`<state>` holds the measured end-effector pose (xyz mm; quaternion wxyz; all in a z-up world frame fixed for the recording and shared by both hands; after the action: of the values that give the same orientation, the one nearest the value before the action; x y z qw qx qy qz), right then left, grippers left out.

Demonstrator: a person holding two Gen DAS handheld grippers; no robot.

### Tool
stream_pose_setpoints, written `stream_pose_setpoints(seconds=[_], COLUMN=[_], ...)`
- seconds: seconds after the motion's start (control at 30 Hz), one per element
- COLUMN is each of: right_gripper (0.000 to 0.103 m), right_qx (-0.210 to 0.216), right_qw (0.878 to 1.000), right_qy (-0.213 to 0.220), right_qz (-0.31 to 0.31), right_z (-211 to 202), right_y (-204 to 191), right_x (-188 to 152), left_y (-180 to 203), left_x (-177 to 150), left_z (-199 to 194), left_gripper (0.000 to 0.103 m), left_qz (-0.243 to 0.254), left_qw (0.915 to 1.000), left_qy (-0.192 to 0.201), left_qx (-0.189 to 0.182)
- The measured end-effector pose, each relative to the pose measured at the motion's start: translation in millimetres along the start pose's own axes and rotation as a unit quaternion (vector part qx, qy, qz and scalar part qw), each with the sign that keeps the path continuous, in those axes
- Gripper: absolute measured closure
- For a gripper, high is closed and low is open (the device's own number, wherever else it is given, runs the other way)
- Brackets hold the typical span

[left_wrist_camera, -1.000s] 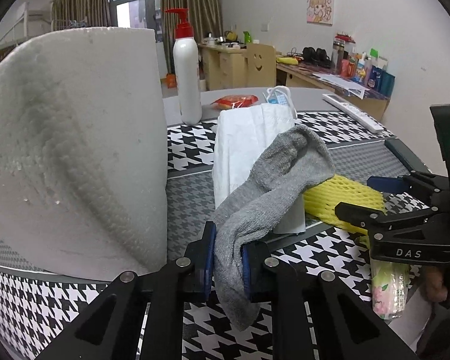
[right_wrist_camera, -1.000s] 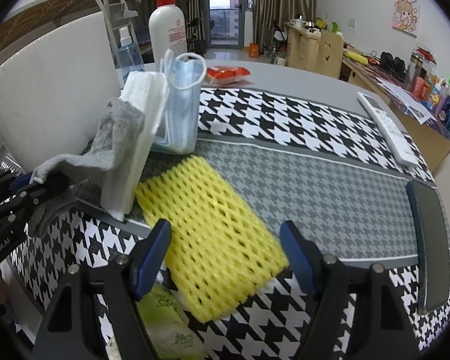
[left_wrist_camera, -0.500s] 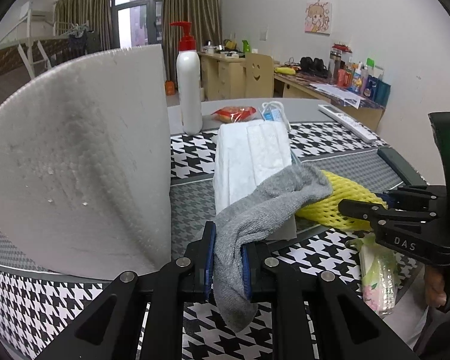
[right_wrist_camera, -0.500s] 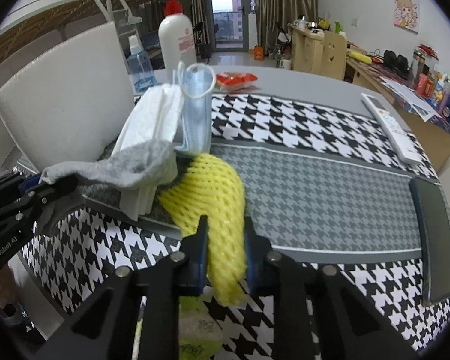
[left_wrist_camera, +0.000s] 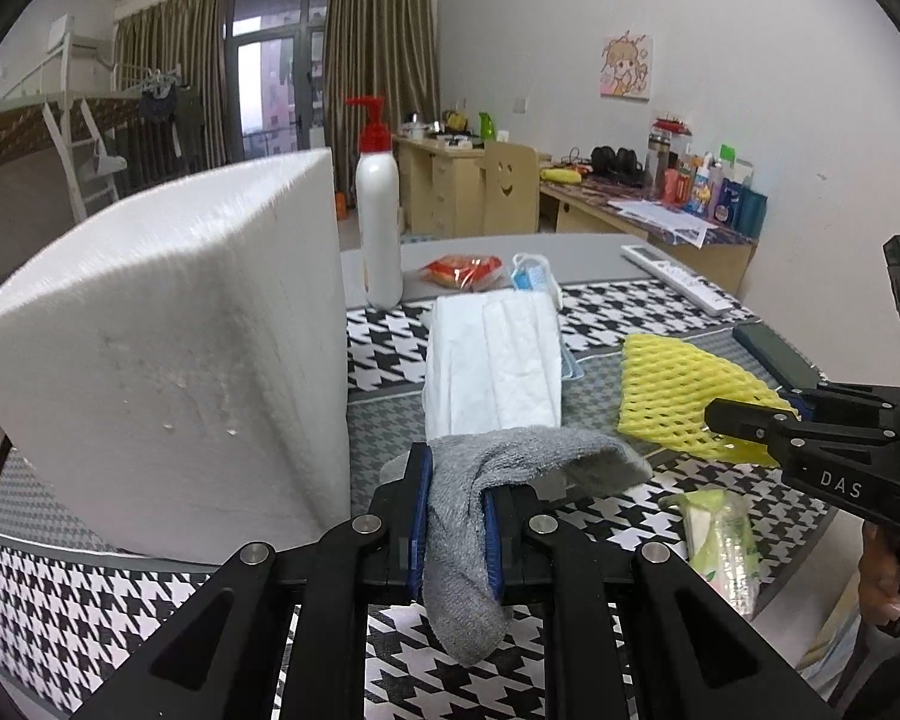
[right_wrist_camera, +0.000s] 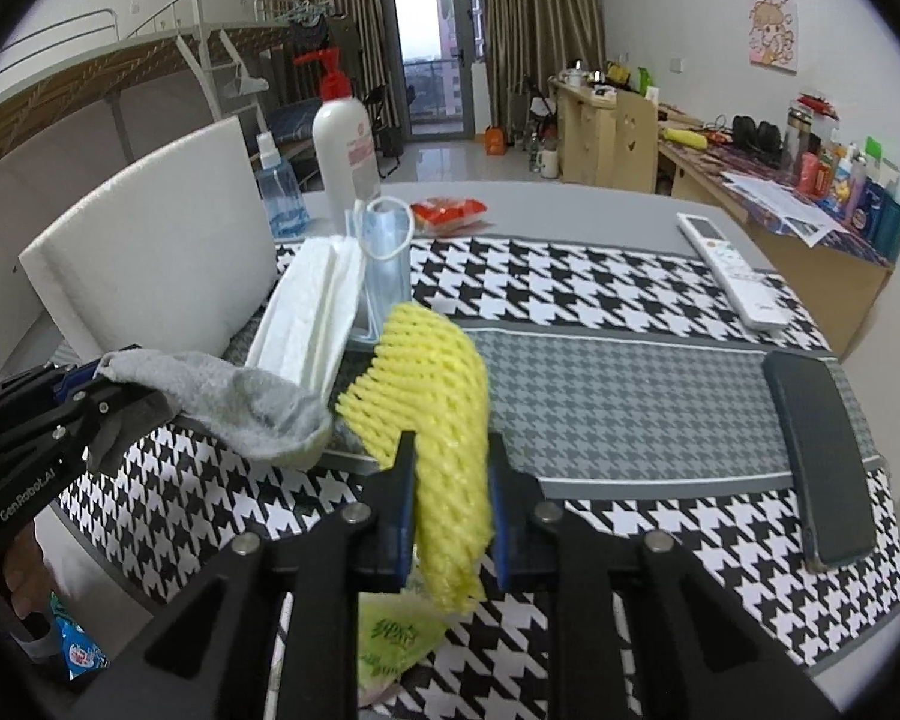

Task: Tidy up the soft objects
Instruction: 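Lift the grey sock with the left tool while the right tool lifts the yellow net toward the box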

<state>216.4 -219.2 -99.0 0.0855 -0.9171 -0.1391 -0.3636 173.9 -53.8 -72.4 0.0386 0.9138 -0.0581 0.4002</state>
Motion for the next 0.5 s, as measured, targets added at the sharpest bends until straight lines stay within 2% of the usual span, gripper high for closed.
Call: stream_pose_setpoints(seconds=[0.5], right_gripper=[0.079], right_qx=[0.002], right_qw=[0.999], right_qy=[0.037], right_qz=[0.004], right_z=[-35.2], right_y=[-12.0], right_x=[-6.6], left_y=[-3.3], left_x=[4.0], left_z=[-31.8], left_gripper=[0.087], left_qz=[0.0], left_qw=[0.9991], left_qy=[0.042], left_qx=[0.011])
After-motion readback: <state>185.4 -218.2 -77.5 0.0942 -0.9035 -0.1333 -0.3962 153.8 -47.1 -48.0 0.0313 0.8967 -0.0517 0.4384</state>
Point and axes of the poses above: each gripper's, at about its wrist camera, not at the fingertips, and z roughly the way its jaws point, y to its right, x to its top, the point moved 5 cm from there along z, roughly the way its jaws point, and after that the axes turned 6 degrees about -y, right-handed, at the moved point
